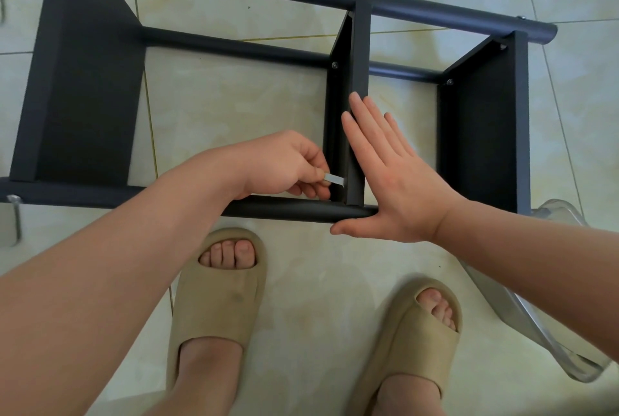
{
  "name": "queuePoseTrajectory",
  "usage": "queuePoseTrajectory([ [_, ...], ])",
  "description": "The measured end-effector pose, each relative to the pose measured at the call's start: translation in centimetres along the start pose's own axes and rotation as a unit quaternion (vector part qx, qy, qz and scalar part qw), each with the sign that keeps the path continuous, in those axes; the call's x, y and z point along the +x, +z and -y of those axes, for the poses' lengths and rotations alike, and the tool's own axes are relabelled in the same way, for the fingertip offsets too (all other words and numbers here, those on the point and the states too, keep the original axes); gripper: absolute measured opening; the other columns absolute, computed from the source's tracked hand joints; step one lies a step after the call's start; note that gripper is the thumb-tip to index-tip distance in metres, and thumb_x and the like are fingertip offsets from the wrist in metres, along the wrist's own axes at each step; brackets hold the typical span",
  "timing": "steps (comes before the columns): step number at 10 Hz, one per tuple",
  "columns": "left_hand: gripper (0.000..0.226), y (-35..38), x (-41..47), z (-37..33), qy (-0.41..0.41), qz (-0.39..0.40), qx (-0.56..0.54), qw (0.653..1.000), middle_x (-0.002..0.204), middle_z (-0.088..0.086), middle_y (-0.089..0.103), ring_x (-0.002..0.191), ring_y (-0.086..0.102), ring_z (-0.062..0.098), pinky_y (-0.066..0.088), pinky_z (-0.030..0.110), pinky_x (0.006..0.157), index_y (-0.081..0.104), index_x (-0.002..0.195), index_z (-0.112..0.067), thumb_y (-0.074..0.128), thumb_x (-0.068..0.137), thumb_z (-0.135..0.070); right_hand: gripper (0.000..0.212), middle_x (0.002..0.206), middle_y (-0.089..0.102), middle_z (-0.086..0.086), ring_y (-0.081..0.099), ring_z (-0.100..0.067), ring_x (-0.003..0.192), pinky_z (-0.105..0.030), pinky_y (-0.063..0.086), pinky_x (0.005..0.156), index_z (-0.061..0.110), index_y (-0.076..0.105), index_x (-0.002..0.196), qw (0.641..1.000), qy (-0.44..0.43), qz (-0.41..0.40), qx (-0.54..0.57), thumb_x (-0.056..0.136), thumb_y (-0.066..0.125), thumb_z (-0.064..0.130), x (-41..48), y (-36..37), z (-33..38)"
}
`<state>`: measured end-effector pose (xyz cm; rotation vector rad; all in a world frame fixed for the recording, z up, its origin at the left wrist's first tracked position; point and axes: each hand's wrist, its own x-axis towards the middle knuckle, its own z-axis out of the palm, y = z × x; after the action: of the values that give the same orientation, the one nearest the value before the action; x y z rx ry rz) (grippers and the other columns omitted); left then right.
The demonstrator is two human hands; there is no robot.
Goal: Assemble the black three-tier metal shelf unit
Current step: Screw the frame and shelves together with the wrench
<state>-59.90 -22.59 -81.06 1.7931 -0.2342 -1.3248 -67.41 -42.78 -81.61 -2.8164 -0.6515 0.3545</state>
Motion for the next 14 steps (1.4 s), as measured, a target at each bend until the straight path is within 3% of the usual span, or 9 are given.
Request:
queuePoseTrajectory([
  [3,0.019,0.0,-0.3,0.0,-0.004,0.009,0.063,0.998,0.079,-0.008,0.075,0.071,0.066,0.000,0.049,0.022,0.071,0.068,0.082,-0.017,0.059,0.097,-0.008,0.127,0.168,-0.010,-0.018,-0.013,-0.032,0.155,-0.051,0.004,0.127,0.000,0.001,0.160,1.000,0.004,0.006,-0.002,0.079,0.046,0.086,0.0,0.0,0.0],
  [4,0.018,0.0,-0.5,0.1,-0.004,0.009,0.082,0.997,0.083,0.002,0.074,0.071,0.063,0.010,0.049,0.030,0.075,0.070,0.080,-0.018,0.062,0.095,-0.013,0.126,0.168,-0.009,-0.018,-0.012,-0.032,0.155,-0.051,0.003,0.127,-0.001,0.002,0.160,1.000,0.003,0.004,0.003,0.080,0.047,0.086,0.0,0.0,0.0],
  [6,0.019,0.2,-0.6,-0.1,-0.016,0.013,0.119,0.993,0.058,-0.013,0.063,0.058,0.055,0.006,0.042,0.028,0.068,0.070,0.077,-0.023,0.065,0.094,-0.018,0.126,0.168,-0.008,-0.019,-0.011,-0.033,0.155,-0.052,0.004,0.127,-0.001,0.003,0.159,1.000,0.001,-0.003,0.010,0.079,0.049,0.085,0.0,0.1,0.0],
  [8,0.012,-0.6,-0.7,-0.2,-0.013,-0.011,0.143,0.990,0.069,-0.014,0.072,0.068,0.064,0.006,0.048,0.027,0.075,0.075,0.077,-0.031,0.074,0.087,-0.024,0.126,0.168,-0.009,-0.017,-0.011,-0.032,0.155,-0.050,0.003,0.127,0.000,0.002,0.160,1.000,0.003,-0.004,0.013,0.079,0.048,0.085,0.0,0.1,0.0],
  [9,0.006,-0.9,-0.6,0.0,-0.008,-0.032,0.164,0.986,0.079,-0.013,0.075,0.084,0.070,0.010,0.054,0.035,0.090,0.079,0.085,-0.029,0.076,0.085,-0.024,0.126,0.168,-0.010,-0.016,-0.012,-0.031,0.155,-0.049,0.003,0.127,0.001,0.002,0.160,1.000,0.003,-0.002,0.013,0.079,0.048,0.085,-0.1,0.1,-0.1],
  [10,0.008,-0.8,-0.5,0.1,0.014,-0.059,0.175,0.983,0.078,-0.016,0.073,0.083,0.067,0.004,0.052,0.030,0.087,0.077,0.085,-0.030,0.074,0.085,-0.022,0.126,0.168,-0.010,-0.016,-0.012,-0.031,0.155,-0.049,0.003,0.127,0.001,0.002,0.160,1.000,0.001,-0.004,0.013,0.079,0.048,0.086,0.0,0.2,-0.1],
  [12,0.015,0.1,-0.1,-0.4,0.057,-0.093,0.063,0.992,0.074,-0.015,0.070,0.074,0.063,-0.001,0.049,0.021,0.076,0.072,0.079,-0.029,0.072,0.087,-0.016,0.125,0.168,-0.008,-0.018,-0.011,-0.032,0.155,-0.051,0.005,0.127,-0.001,0.004,0.160,1.000,0.001,-0.005,0.012,0.079,0.048,0.085,-0.1,0.1,0.0],
  [13,0.009,0.9,0.2,-0.7,-0.003,-0.095,-0.090,0.991,0.078,-0.005,0.070,0.081,0.067,0.009,0.052,0.027,0.076,0.069,0.083,-0.019,0.068,0.092,-0.017,0.125,0.168,-0.008,-0.018,-0.011,-0.032,0.155,-0.051,0.005,0.127,-0.001,0.005,0.160,1.000,0.001,-0.005,0.011,0.079,0.048,0.085,-0.1,0.1,0.0],
  [14,0.008,1.5,0.6,-0.8,-0.047,-0.093,-0.148,0.983,0.081,0.003,0.072,0.082,0.072,0.016,0.053,0.029,0.072,0.066,0.087,-0.015,0.067,0.094,-0.018,0.125,0.168,-0.007,-0.018,-0.010,-0.032,0.155,-0.050,0.005,0.127,-0.001,0.005,0.159,1.000,0.000,-0.008,0.011,0.079,0.048,0.085,0.0,0.1,0.0],
])
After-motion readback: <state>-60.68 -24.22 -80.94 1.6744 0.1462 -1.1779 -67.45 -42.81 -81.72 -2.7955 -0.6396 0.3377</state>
